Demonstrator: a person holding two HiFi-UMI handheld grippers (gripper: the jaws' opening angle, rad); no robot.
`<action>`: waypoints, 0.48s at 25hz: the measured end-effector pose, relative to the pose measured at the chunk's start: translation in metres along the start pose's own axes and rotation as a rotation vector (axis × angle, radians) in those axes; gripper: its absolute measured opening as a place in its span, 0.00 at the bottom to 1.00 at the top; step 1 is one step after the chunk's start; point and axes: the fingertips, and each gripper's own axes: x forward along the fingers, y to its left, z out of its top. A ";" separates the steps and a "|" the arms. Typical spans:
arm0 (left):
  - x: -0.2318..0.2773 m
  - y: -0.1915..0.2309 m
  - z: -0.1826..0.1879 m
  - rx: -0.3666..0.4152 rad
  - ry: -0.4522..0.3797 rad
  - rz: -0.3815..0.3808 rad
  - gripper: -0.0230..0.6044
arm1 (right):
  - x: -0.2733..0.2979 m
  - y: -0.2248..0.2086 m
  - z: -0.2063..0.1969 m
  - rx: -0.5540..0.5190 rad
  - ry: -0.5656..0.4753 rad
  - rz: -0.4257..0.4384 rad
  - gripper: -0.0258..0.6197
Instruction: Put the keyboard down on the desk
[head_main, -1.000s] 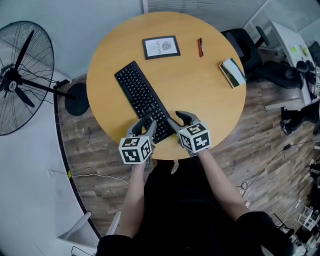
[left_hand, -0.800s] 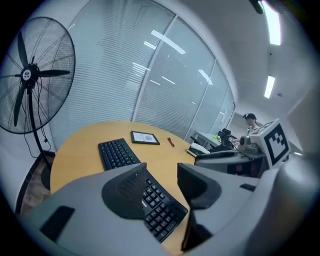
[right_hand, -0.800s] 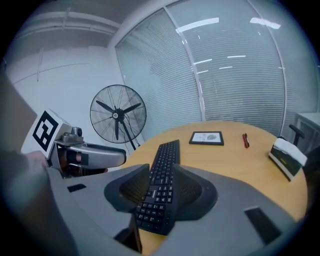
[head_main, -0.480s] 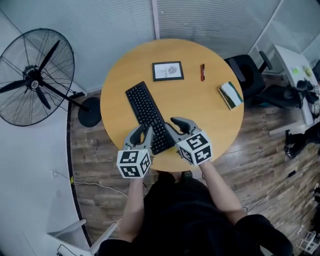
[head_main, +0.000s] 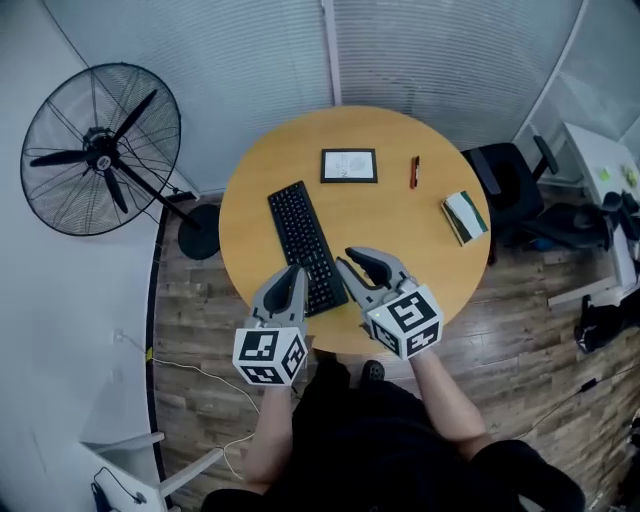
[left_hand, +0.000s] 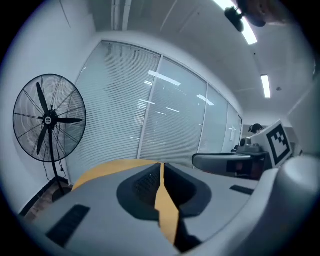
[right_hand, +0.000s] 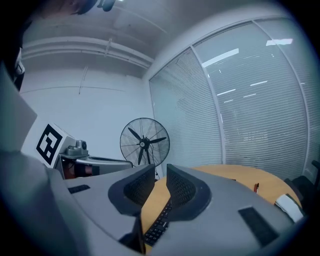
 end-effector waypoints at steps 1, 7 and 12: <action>-0.005 -0.003 0.004 0.004 -0.012 0.007 0.06 | -0.006 0.002 0.004 0.001 -0.017 0.004 0.16; -0.030 -0.020 0.015 0.009 -0.052 0.033 0.04 | -0.035 0.011 0.012 0.005 -0.070 0.031 0.11; -0.044 -0.028 0.012 0.011 -0.055 0.056 0.03 | -0.051 0.017 0.007 -0.013 -0.070 0.046 0.05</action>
